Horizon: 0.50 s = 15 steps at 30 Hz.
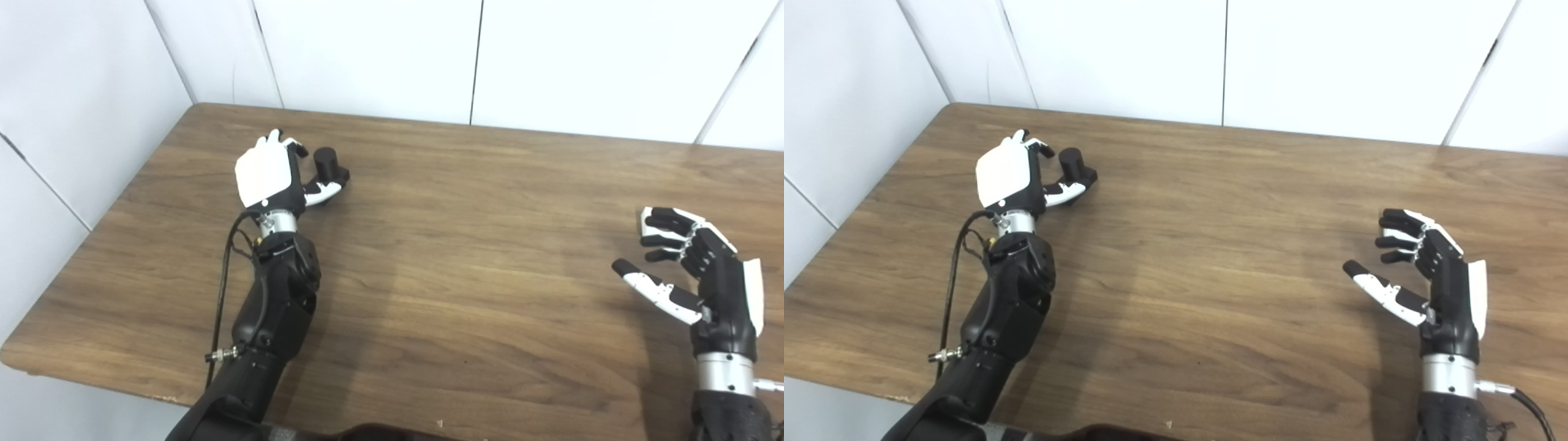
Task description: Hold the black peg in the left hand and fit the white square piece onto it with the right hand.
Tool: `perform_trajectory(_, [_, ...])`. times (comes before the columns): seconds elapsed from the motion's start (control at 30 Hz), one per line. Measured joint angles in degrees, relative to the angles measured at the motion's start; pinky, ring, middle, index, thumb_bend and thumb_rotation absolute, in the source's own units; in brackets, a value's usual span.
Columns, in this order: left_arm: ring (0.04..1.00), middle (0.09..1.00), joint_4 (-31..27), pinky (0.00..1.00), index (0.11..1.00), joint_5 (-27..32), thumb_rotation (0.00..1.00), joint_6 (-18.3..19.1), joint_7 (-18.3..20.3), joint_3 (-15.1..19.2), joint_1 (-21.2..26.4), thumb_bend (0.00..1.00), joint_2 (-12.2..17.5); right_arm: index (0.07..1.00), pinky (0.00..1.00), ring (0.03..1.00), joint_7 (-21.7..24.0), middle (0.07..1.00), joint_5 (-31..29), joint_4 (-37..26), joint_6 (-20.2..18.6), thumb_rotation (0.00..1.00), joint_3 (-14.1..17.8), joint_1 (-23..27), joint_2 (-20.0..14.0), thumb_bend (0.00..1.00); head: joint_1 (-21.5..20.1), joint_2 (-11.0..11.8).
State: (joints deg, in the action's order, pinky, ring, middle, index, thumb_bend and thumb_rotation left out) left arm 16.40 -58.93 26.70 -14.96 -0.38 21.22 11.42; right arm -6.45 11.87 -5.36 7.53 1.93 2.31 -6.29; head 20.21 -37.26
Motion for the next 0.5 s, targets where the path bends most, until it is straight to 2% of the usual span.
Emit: perform_trajectory(0.5, [0.849,0.881,5.44,0.77,0.611,2.65,0.45,-0.17,-1.21,0.39,0.88,0.86,0.13,0.682,0.50,0.589,-0.03,0.677,0.12,-0.17,0.04,0.06,0.20,-0.24,-0.02,0.65,-0.53,-0.18])
